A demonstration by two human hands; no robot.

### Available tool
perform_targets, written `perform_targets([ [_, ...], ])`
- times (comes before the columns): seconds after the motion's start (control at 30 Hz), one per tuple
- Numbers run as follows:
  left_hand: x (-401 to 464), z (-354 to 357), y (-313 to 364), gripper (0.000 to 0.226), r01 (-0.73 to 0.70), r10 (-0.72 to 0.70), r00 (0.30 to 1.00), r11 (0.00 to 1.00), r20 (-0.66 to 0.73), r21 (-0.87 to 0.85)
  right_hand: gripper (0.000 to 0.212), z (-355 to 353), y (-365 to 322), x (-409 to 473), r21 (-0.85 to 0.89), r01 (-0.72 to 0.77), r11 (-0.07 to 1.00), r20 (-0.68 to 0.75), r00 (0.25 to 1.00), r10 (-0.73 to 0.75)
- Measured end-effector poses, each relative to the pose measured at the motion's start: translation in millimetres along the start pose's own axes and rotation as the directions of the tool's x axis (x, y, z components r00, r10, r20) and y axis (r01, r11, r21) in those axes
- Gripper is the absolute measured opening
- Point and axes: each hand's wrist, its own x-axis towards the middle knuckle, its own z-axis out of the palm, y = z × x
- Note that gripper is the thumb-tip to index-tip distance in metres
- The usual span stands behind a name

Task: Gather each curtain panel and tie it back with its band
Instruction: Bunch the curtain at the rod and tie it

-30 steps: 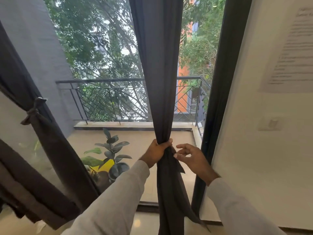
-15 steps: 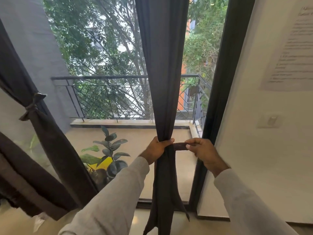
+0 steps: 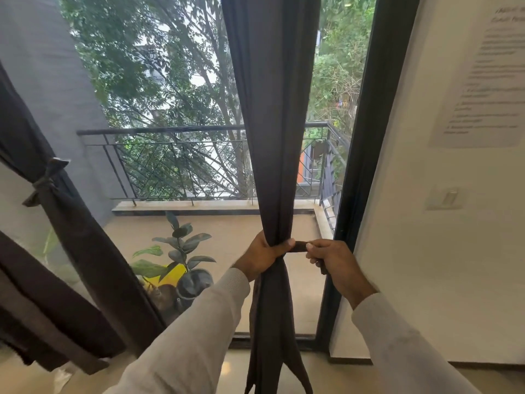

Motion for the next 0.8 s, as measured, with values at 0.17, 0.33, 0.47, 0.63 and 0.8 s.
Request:
perform_targets([
  [0.17,-5.9,-7.7,-10.4,0.041,0.048,-0.05,0.998,0.996,0.031,0.076,0.016,-16.0,-1.6,6.0,0.156,-0.024,0.988,-0.004,1.0,0.025],
  [0.33,-12.5,-14.1,-27.2,0.037,0.081,-0.082,0.996,0.995,-0.023,-0.062,0.015,-28.5,-2.2,-4.5,0.127,0.0,0.992,0.118,0.993,-0.016],
  [0.47,-11.4,-0.5,-34.1,0.036,0.084,-0.092,0.992,0.993,-0.091,-0.084,0.019,-24.9,-9.1,-12.7,0.088,0.043,0.995,0.205,0.977,-0.061],
  [0.63,-18.4,20.0,-39.2,0.056,0.002,0.001,0.998,0.999,-0.057,0.054,0.009,-24.5,-20.9,-9.2,0.103,0.01,0.995,0.221,0.975,-0.033],
  [0.8,-14.1,22.3,-50.1,0.018,-0.002,0.013,0.996,0.993,-0.084,0.122,0.022,-23.7,-12.3,-17.1,0.005,-0.039,0.999,0.281,0.959,0.036],
])
